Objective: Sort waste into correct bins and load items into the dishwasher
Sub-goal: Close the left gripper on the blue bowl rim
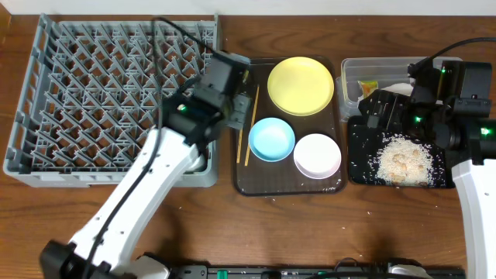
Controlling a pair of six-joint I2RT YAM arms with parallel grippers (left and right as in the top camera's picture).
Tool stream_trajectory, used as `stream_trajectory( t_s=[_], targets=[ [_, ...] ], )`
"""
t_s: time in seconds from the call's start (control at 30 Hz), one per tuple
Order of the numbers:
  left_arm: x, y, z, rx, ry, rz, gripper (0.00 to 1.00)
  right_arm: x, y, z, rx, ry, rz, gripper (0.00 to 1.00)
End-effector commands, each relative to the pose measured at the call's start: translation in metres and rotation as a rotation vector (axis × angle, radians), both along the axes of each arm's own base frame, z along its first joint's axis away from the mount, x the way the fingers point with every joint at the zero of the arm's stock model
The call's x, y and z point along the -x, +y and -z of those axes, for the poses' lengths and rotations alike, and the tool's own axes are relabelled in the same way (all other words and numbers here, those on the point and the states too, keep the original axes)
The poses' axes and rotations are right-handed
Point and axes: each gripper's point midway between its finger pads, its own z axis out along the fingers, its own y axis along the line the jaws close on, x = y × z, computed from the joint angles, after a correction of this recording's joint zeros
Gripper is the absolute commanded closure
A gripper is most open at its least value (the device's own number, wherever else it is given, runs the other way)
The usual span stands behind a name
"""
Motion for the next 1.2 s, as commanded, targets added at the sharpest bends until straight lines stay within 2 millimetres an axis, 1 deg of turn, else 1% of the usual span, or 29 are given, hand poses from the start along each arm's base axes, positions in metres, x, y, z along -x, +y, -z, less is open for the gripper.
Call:
stream_trajectory(
  t_s=[0.0,0.03,0.07,0.13,0.2,0.43,0.5,0.6,0.73,0.9,1.1,1.13,1.17],
  targets=[
    [0.000,-0.008,0.007,0.028,0.034,0.023,0.74,-0.002,-0.002,-0.009,-0.001,-0.022,0.012,0.01],
    [0.003,-0.015,0.012,0.054,0.061,0.047,0.66,-0.002,-0.002,-0.009,-0.001,-0.022,0.013,0.01],
    [0.005,-0.020,0.016,0.074,0.084,0.066,0.59,-0.002,-0.002,-0.009,0.000,-0.022,0.013,0.01],
    [0.006,-0.027,0.027,0.098,0.127,0.072,0.52,-0.002,-0.002,-0.009,0.000,-0.022,0.013,0.01],
    [0.004,-0.029,0.041,0.104,0.168,0.038,0.48,-0.002,-0.002,-0.009,-0.001,-0.022,0.013,0.01],
    [-0.004,-0.033,0.098,0.082,0.303,-0.042,0.46,-0.002,-0.002,-0.009,-0.001,-0.023,0.013,0.01],
    [-0.004,-0.037,0.114,0.083,0.344,-0.038,0.46,-0.002,-0.002,-0.009,0.000,-0.022,0.013,0.01],
    [-0.003,-0.043,0.133,0.090,0.393,-0.030,0.46,-0.002,-0.002,-0.009,-0.001,-0.022,0.012,0.01],
    [-0.003,-0.045,0.155,0.084,0.441,-0.056,0.46,-0.002,-0.002,-0.009,-0.001,-0.022,0.013,0.01],
    [0.002,-0.047,0.178,0.082,0.506,-0.066,0.46,-0.002,-0.002,-0.009,-0.001,-0.022,0.013,0.01],
    [0.006,-0.054,0.197,0.100,0.559,-0.055,0.47,-0.002,-0.002,-0.009,-0.001,-0.022,0.013,0.01],
    [0.006,-0.053,0.198,0.099,0.563,-0.059,0.48,-0.002,-0.002,-0.009,-0.001,-0.022,0.012,0.01],
    [0.006,-0.053,0.199,0.099,0.564,-0.059,0.52,-0.002,-0.002,-0.009,-0.001,-0.023,0.013,0.01]
  ],
)
